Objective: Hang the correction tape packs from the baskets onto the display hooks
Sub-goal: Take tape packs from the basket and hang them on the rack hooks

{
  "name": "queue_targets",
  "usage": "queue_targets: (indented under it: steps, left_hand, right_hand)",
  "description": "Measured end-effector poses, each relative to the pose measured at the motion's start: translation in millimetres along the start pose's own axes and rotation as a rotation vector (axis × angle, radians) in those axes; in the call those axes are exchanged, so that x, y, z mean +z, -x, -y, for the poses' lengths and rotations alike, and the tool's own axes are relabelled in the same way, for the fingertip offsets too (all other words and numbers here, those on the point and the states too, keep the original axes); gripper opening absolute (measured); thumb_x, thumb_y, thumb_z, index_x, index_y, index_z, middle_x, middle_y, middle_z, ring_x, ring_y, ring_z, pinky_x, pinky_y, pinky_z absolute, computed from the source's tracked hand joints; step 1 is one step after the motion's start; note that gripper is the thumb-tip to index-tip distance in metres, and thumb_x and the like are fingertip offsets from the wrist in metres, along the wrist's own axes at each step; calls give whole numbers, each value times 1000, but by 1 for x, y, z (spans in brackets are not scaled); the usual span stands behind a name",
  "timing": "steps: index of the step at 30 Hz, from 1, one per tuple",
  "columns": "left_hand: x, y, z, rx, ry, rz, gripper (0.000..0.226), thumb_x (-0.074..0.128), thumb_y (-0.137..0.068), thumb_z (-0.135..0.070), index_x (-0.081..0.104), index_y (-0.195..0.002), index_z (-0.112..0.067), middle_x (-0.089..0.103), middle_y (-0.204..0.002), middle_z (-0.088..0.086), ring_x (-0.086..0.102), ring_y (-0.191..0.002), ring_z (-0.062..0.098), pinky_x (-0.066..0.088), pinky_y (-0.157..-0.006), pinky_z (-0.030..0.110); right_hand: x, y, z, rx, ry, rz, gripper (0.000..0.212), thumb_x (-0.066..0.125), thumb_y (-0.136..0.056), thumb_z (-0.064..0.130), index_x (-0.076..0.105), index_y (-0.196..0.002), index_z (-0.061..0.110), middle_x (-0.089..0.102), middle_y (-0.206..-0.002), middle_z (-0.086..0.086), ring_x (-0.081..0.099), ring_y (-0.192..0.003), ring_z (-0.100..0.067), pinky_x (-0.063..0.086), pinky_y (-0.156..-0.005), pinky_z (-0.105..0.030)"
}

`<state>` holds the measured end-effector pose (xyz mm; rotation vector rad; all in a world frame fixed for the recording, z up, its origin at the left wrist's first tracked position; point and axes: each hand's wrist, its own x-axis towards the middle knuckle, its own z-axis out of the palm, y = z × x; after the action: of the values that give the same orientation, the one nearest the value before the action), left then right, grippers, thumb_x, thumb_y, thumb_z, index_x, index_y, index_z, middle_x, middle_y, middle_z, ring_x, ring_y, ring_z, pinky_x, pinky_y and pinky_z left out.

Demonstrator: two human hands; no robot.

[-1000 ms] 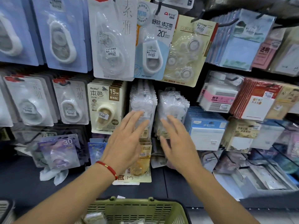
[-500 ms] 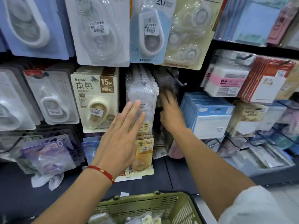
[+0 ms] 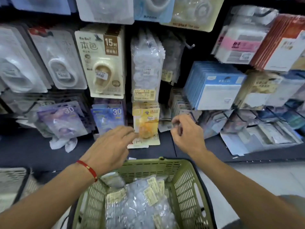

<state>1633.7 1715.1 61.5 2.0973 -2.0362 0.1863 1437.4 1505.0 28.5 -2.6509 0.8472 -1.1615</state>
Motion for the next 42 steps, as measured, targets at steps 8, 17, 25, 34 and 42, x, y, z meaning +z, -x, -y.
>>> queue_targets:
  steps: [8, 17, 25, 34, 42]
  left_hand:
    - [110, 105, -31, -334, 170, 951, 50, 54, -101, -21, 51, -150, -29, 49, -155, 7, 47, -143, 27, 40, -113, 35]
    - [151, 147, -77, -764, 498, 684, 40, 61, -98, -20, 63, -137, -29, 64, -142, 3, 61, -128, 22, 50, -107, 33]
    - [152, 133, -84, -1269, 849, 500, 12, 71, -97, -19, 72, -104, -10, 71, -110, 13, 72, -101, 27, 62, -93, 38]
    - [165, 107, -109, -1687, 1861, -195, 49, 64, -104, -11, 41, -147, -4, 67, -127, 23, 71, -107, 38, 62, -87, 49]
    - [172, 133, -89, -1732, 1606, -165, 42, 50, -104, -3, 53, -142, -21, 66, -127, 13, 67, -95, 31, 63, -73, 50]
  right_hand:
    - [60, 155, -5, 344, 214, 1367, 51, 57, -103, 40, 53, -142, 8, 61, -142, -17, 61, -128, -34, 52, -102, -40]
    - [114, 207, 36, 840, -172, 880, 83, 88, -85, 30, 42, -152, 13, 56, -148, -12, 55, -136, -33, 48, -110, -41]
    - [93, 188, 34, 990, -563, 898, 86, 86, -85, 39, 42, -157, 21, 54, -153, -5, 60, -129, -29, 44, -117, -54]
    - [69, 202, 22, 1177, -1083, 1102, 52, 90, -78, 40, 65, -121, 27, 79, -116, -13, 76, -108, -33, 62, -94, -47]
    - [77, 260, -15, 931, -211, 1244, 77, 73, -97, 15, 31, -162, 15, 54, -152, -16, 58, -132, -34, 48, -100, -35]
